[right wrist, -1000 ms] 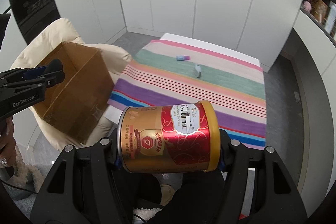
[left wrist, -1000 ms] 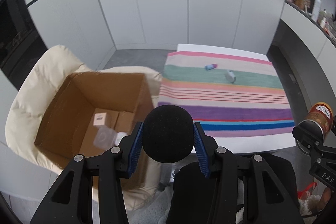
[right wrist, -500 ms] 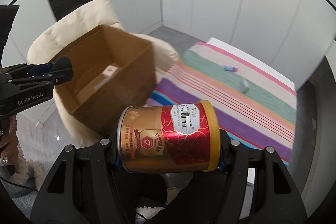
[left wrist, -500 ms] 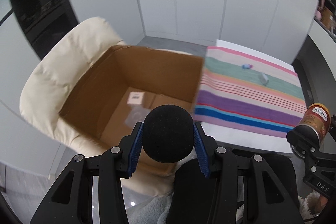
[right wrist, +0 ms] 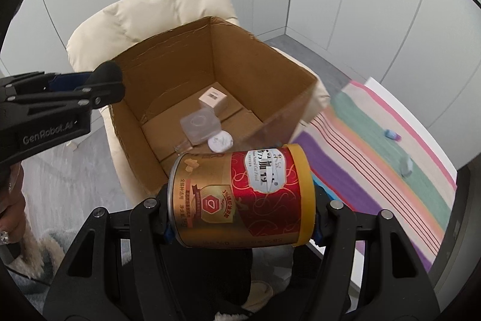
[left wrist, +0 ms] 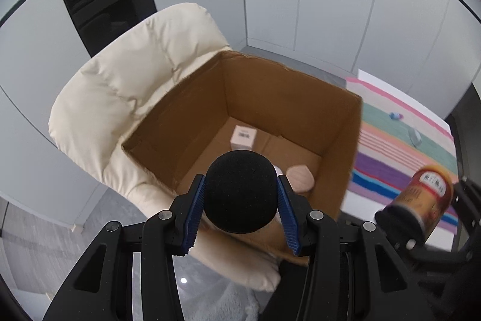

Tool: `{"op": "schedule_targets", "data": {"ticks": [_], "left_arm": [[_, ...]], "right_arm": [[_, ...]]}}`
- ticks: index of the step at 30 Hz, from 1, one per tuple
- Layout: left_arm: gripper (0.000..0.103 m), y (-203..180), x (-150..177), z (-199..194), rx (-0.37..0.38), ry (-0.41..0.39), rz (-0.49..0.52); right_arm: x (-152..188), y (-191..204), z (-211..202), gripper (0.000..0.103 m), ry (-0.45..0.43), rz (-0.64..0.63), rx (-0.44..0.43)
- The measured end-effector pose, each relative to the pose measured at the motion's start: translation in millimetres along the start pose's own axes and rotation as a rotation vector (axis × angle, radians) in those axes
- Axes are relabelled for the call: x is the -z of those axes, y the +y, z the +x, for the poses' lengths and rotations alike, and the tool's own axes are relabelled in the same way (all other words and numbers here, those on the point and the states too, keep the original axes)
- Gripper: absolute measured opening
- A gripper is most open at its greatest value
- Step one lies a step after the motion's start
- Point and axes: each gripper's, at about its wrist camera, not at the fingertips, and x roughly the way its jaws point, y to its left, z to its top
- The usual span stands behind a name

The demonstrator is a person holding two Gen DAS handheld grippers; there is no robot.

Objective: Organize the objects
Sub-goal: 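Lift and carry the tin and black puff with both tools to the box, then open the right gripper dropping the tin while the left gripper drops the puff into the box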

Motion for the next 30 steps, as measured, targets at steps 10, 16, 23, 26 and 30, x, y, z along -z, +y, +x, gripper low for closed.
{"op": "schedule_targets", "data": {"ticks": [10, 16, 23, 26, 30], "left_arm": [[0.047, 21.7, -29.2, 55.9, -0.061, 0.055, -0.044], [0.078, 32.4, -45.3, 76.8, -0.089, 0.034, -0.038], [0.095, 40.2, -46.7, 85.2, -0.042, 0.073, -0.077], [0.095, 36.1, -45.8, 83.9, -0.037, 0.07, -0.068], [0.095, 26.9, -43.6, 82.2, -0.023, 0.067, -0.051]], "right_arm": [[-44.9, 17.0, 65.8, 0.066, 0.032, -0.032, -0.063], [-63.4, 24.4, 93.7, 0.098, 0.039, -0.055, -0.043], [-66.6, 10.2, 97.1, 0.103, -0.002, -0.016, -0.006], [-64.6, -1.7, 96.5, 0.103, -0.005, 0.02, -0.013], [-59.6, -18.3, 92.5, 0.103, -0.002, 0.055, -0.002]]}}
